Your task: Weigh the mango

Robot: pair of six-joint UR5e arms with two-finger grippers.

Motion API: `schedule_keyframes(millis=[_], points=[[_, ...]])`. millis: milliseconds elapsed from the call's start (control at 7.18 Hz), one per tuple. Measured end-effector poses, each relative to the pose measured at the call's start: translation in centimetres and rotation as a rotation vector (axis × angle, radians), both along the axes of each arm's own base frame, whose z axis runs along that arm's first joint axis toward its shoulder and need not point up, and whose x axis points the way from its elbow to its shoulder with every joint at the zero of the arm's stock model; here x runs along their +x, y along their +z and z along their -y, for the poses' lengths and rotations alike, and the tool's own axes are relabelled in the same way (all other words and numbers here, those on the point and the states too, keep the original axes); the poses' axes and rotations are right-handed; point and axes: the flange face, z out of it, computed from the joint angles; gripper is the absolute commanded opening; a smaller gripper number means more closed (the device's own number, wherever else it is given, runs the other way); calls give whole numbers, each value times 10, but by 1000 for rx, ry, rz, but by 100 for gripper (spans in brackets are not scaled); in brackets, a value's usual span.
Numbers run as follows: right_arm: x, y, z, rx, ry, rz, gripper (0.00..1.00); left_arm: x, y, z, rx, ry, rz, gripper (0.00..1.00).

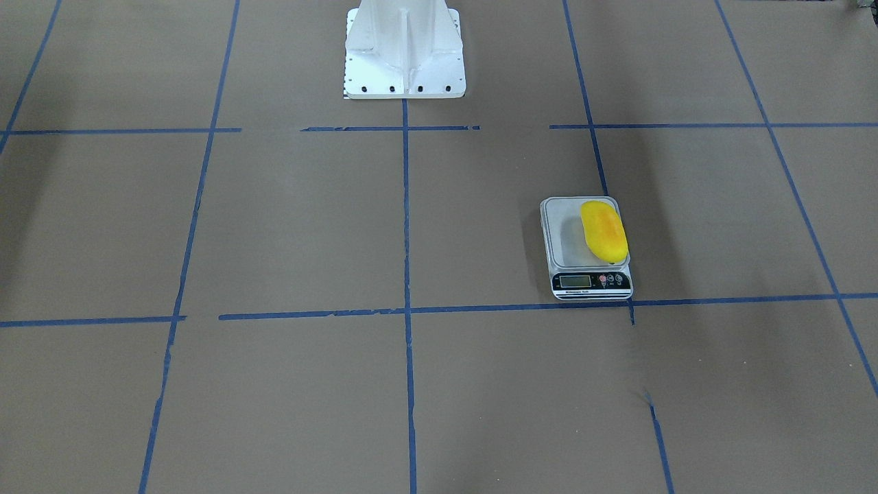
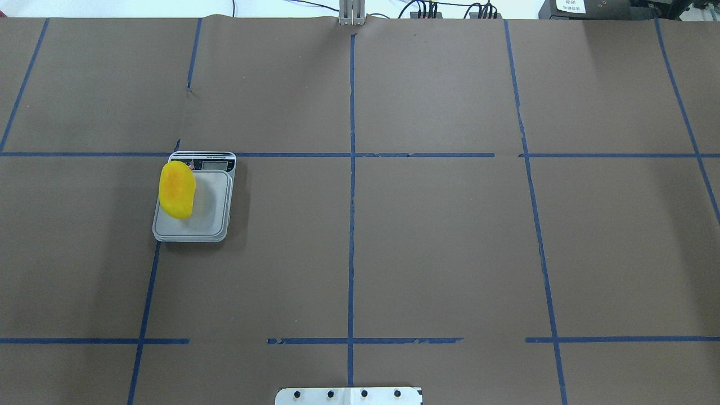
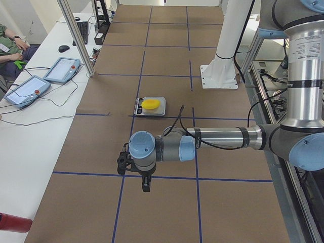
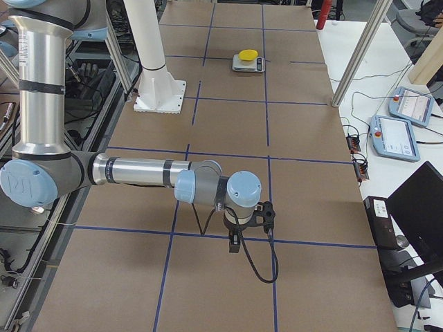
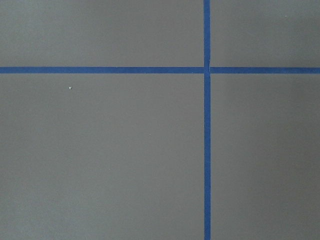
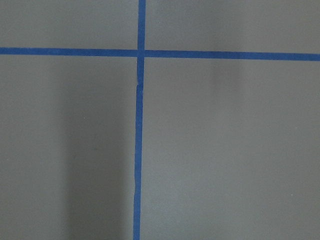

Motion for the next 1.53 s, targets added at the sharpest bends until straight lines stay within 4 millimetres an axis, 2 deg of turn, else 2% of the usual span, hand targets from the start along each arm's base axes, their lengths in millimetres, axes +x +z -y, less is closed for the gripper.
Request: schedule_keyframes(millis=[696, 1532], points=[[0, 0, 0, 1, 0, 0, 100, -1, -19, 7, 38, -6, 4, 100], [0, 0, 0, 0, 0, 0, 100, 0, -14, 7, 30, -4, 3, 100]])
